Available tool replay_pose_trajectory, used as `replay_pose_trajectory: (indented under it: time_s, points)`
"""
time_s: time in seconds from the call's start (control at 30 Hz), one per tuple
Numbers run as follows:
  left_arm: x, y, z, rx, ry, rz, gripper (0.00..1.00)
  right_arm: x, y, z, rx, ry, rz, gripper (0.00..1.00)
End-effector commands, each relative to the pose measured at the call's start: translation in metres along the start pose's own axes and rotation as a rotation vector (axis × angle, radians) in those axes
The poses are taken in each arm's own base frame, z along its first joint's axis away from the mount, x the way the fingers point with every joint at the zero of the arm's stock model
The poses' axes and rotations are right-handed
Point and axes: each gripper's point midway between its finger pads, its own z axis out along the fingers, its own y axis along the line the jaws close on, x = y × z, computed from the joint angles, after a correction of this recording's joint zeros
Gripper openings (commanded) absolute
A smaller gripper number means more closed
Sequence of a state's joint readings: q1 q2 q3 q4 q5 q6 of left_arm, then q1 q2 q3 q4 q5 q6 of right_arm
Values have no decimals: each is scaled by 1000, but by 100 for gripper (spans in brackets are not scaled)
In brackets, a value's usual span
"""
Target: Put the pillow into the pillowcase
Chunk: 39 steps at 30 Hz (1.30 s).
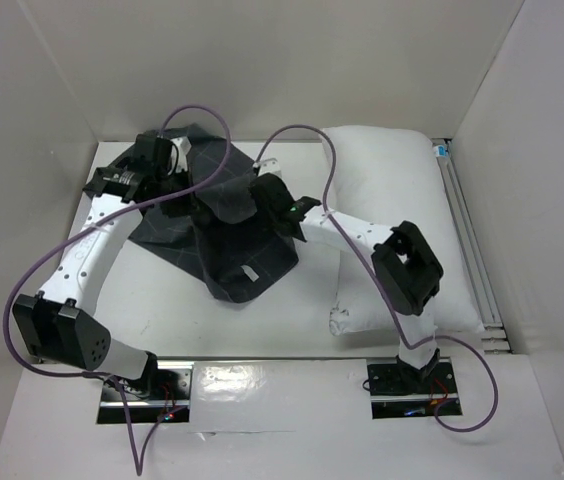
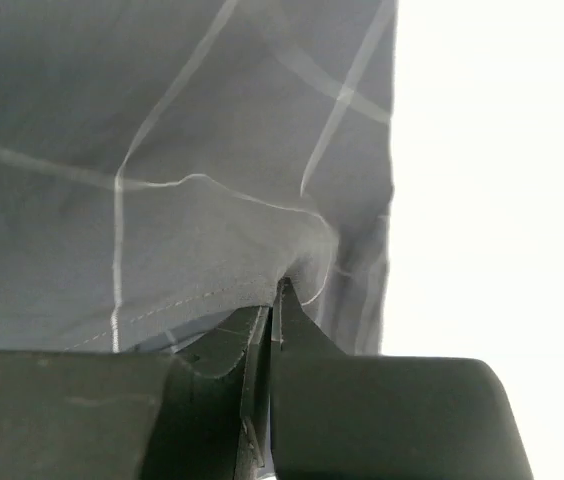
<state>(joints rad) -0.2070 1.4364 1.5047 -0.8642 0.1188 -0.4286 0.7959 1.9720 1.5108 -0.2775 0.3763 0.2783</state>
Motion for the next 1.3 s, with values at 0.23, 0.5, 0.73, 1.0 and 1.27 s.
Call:
replay_pose_trajectory:
  time_s: [0.23, 0.5, 0.73, 1.0, 1.27]
  points:
    - [23, 2, 18, -42, 54, 101, 0, -61, -50, -44, 58, -190, 138, 0]
    - [47, -1, 40, -55, 105, 168, 0, -66, -57, -53, 11, -207, 164, 0]
    - [44, -22, 45, 15, 100, 163, 0, -69, -78, -48, -25, -148, 207, 6]
    - [10, -67, 61, 150, 108, 149, 0, -91, -115, -92, -13, -80, 257, 79]
    - [-7, -81, 62, 187, 98, 143, 0, -72, -222, -137, 396, 2, 300, 97]
